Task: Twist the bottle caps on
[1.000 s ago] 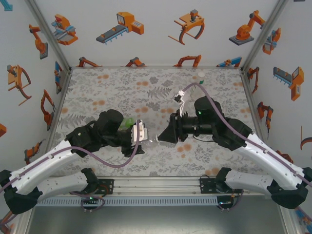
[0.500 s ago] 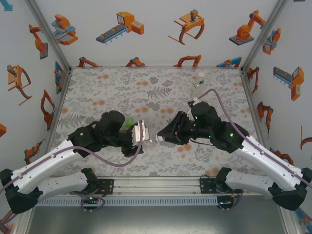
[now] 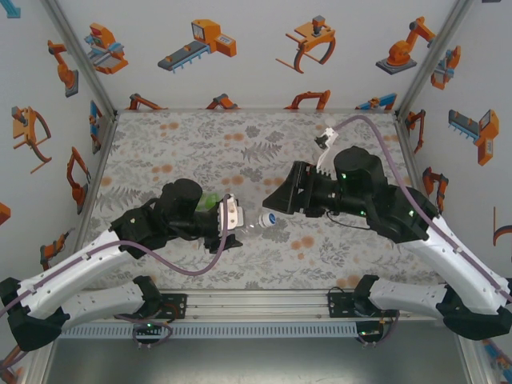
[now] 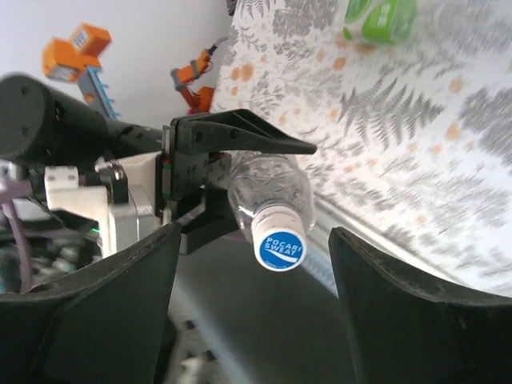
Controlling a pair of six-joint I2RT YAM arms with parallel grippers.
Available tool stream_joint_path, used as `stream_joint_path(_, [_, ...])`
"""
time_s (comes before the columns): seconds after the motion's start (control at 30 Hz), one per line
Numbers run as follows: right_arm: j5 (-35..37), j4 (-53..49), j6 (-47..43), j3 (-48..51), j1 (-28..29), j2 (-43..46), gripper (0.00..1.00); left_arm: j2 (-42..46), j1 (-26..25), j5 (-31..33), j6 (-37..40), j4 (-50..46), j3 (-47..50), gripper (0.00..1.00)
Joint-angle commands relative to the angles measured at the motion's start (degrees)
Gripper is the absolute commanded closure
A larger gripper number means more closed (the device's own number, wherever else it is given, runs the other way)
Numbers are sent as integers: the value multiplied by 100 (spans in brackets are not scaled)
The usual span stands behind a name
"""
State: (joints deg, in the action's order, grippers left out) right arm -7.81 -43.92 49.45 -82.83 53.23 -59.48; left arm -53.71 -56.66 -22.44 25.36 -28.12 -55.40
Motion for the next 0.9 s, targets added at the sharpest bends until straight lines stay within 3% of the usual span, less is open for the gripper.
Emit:
stream_joint_path(0.0, [-201, 39, -2297, -172, 29, -55, 33, 98, -38, -199, 20, 142, -72, 100])
stream_joint_path(0.1, [-698, 230, -3995, -113, 29, 22, 34, 106, -38, -252, 23, 140, -99, 100])
stream_joint_path(0.27, [-2231, 32, -6938, 56, 29, 134, 34, 130, -46, -309, 21, 158, -77, 100])
stream_joint_path(0.43, [-3246, -478, -8781, 93, 31, 73, 36, 133, -55, -367, 1, 183, -76, 100])
stream_joint_path(0.87, [-2981, 36, -9076, 407, 35, -19, 51, 141, -64, -400, 19, 202, -85, 100])
